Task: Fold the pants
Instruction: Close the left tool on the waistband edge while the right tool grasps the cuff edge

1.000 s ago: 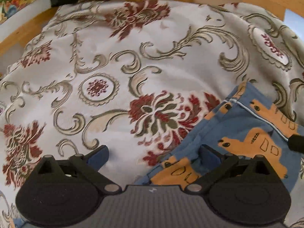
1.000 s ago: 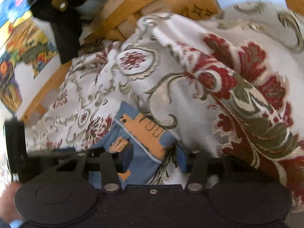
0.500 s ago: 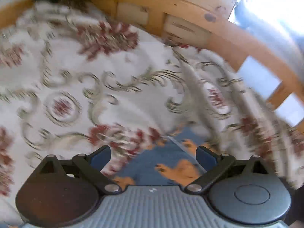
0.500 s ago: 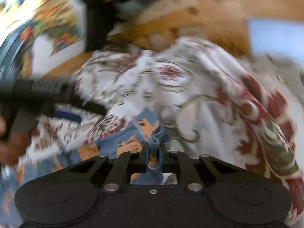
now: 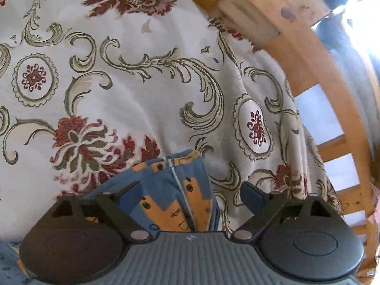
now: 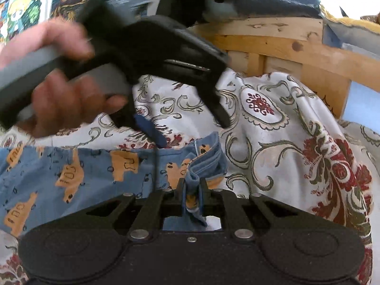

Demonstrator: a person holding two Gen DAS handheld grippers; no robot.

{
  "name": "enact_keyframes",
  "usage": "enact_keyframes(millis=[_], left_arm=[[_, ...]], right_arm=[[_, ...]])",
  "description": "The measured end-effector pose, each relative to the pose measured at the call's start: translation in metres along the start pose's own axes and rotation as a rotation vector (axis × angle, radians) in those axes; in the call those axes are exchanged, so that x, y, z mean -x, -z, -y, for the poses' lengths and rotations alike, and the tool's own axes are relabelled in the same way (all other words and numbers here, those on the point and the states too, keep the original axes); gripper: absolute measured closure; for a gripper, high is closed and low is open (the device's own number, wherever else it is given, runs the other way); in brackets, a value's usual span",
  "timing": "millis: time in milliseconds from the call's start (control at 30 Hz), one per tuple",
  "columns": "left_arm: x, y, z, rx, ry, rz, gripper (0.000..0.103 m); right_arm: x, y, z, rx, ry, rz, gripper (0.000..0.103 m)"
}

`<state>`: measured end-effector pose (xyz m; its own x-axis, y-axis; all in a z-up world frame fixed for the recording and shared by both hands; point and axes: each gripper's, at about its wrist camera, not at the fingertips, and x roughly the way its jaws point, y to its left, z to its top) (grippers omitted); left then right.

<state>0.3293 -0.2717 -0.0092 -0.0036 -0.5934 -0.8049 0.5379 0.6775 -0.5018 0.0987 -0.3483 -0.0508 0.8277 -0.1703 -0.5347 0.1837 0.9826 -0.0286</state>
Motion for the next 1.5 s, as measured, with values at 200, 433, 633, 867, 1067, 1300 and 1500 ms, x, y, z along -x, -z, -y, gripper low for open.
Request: enact_keyframes(millis=[200, 433, 633, 867, 1067, 1300, 1500], left_arm=[[-0.020, -0.010, 0.018, 0.001, -0.101, -0.035, 0.050], [-0.027, -0.010, 0.024, 0.017, -0.143, -0.056, 0.053], [-0.026, -0.010, 0.028, 0.009, -0.174, -0.049, 0.082], [-0.001, 0.003, 0.012, 0.052, -0.070, 0.024, 0.090], [0.055, 0.024, -0.017, 0.109, 0.070, 0.133, 0.090], [0.121, 0.059, -0.062, 0.161, 0.156, 0.248, 0.090], [0.153, 0.099, -0.124, 0.238, 0.146, 0.302, 0.090]], right_arm=[[-0.001, 0.001, -0.005, 0.043, -0.004, -0.006, 0.093], [-0.001, 0.002, -0.010, 0.072, -0.007, -0.008, 0.093], [-0.002, 0.003, -0.014, 0.103, -0.011, -0.003, 0.093], [0.009, 0.002, -0.017, 0.128, -0.015, 0.041, 0.093], [0.041, 0.004, -0.036, 0.225, -0.065, 0.176, 0.093], [0.075, 0.007, -0.088, 0.417, -0.202, 0.296, 0.094], [0.082, 0.009, -0.142, 0.511, -0.356, 0.289, 0.094]])
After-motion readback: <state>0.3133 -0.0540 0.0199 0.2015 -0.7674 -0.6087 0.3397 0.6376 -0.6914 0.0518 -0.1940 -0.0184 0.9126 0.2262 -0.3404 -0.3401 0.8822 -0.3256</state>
